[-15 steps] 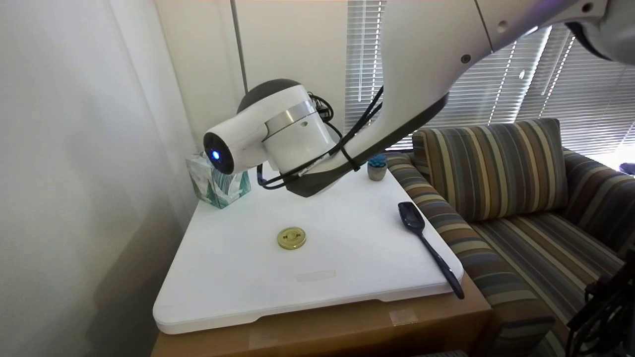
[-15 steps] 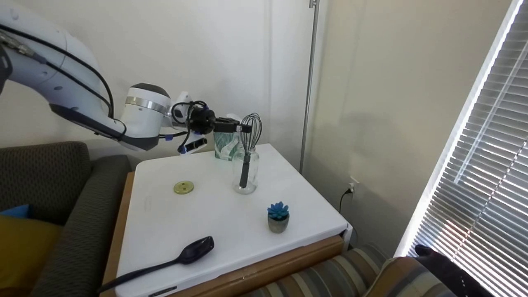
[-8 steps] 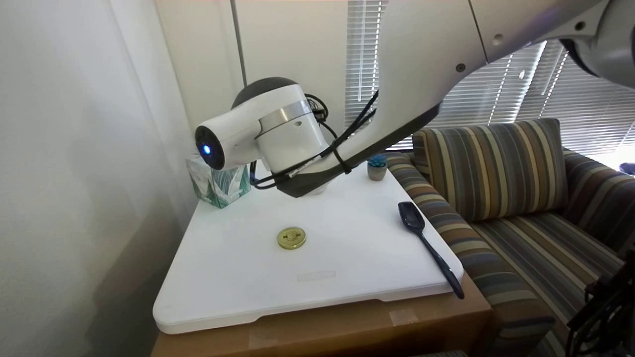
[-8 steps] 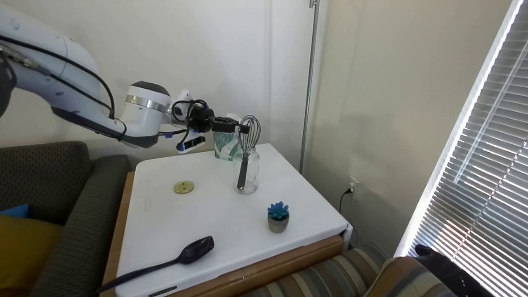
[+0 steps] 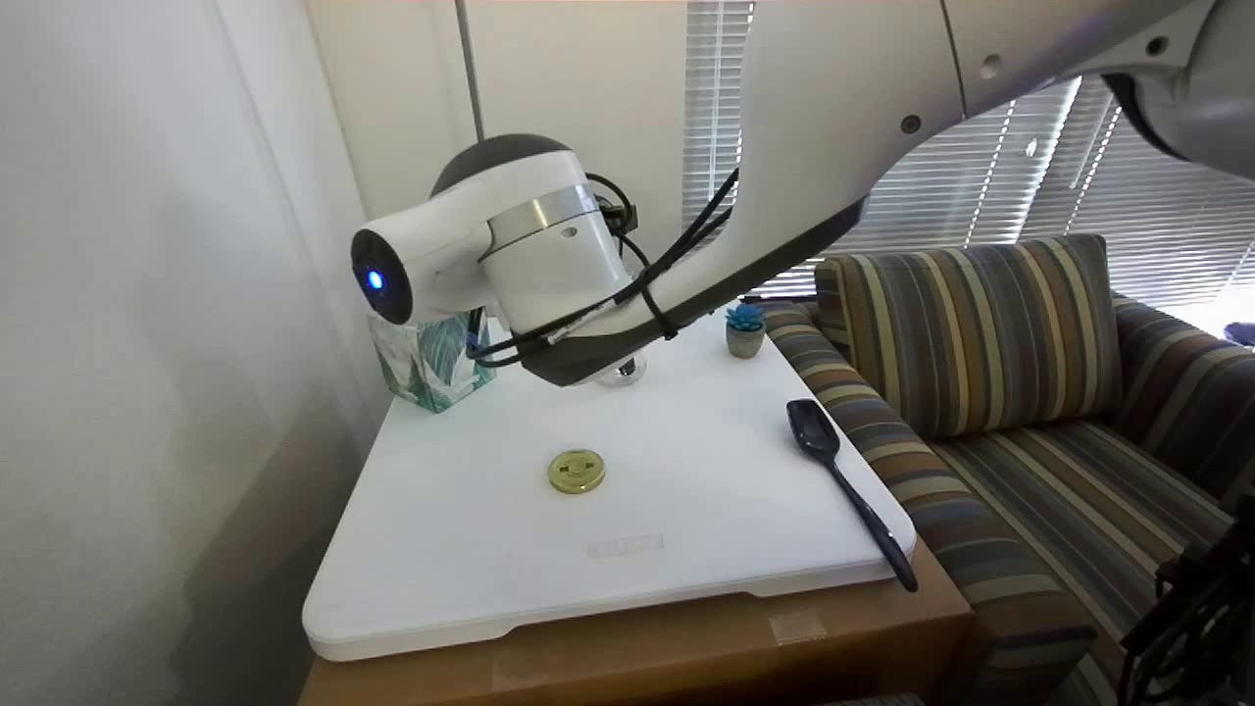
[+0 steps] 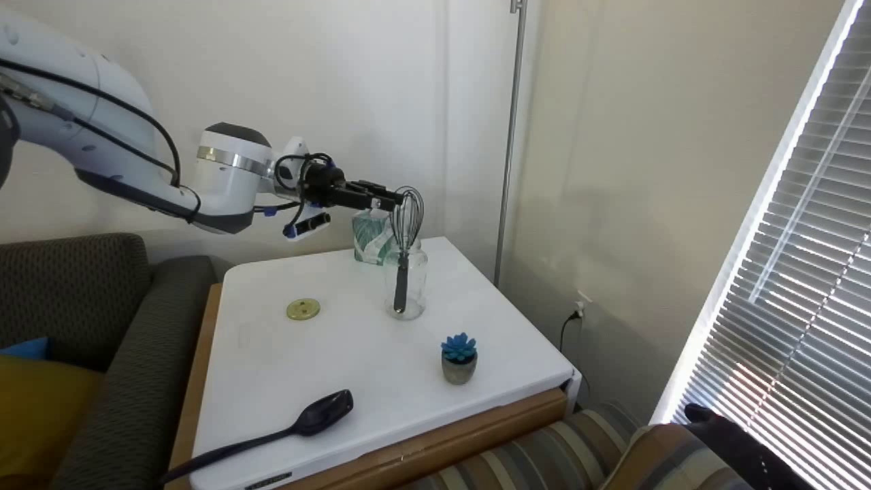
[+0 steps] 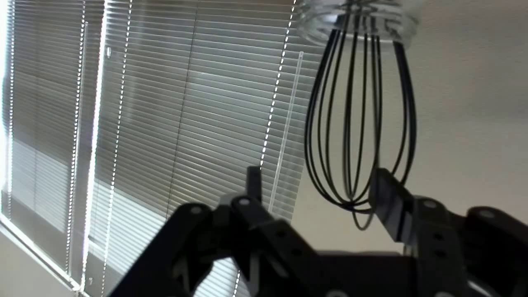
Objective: Uncover the jar and put the whisk and the spoon inside the jar
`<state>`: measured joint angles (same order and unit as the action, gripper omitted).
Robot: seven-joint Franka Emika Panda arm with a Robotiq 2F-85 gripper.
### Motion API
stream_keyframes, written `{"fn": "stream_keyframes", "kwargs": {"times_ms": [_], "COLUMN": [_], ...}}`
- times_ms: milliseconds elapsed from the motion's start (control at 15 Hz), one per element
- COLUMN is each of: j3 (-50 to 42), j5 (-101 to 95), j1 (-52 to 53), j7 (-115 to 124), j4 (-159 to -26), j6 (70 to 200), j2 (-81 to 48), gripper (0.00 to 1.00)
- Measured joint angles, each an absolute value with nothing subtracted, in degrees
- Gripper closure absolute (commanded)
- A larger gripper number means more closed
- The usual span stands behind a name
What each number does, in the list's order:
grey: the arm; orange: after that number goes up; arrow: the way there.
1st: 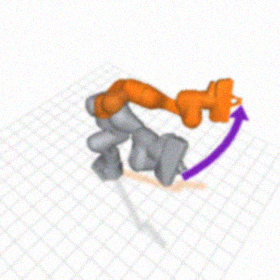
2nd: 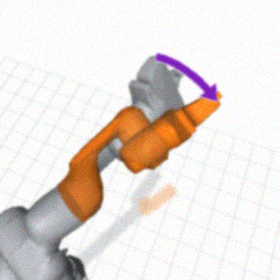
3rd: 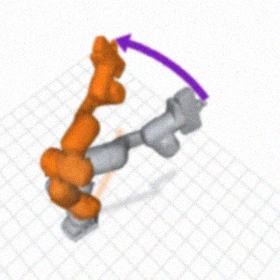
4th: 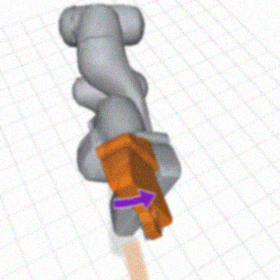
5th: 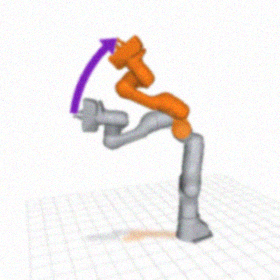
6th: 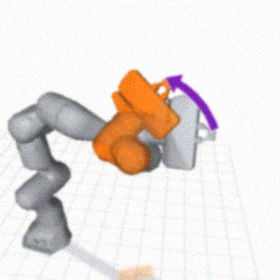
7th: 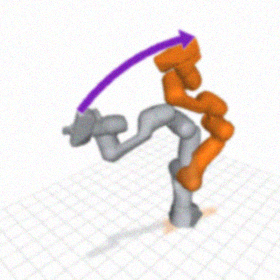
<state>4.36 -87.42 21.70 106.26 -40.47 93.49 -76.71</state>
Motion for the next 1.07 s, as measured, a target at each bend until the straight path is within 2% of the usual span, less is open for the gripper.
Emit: {"fn": "stream_keyframes", "kwargs": {"times_ms": [667, 1067], "j3": [9.6, 16.9], "j5": [-83.3, -74.6], "j1": [19.7, 13.6], "j7": [105.4, 105.3], "j4": [-40.8, -43.8], "j6": [93.4, 96.6], "j2": [-70.0, -64.5], "gripper": [0.00, 0.00]}}
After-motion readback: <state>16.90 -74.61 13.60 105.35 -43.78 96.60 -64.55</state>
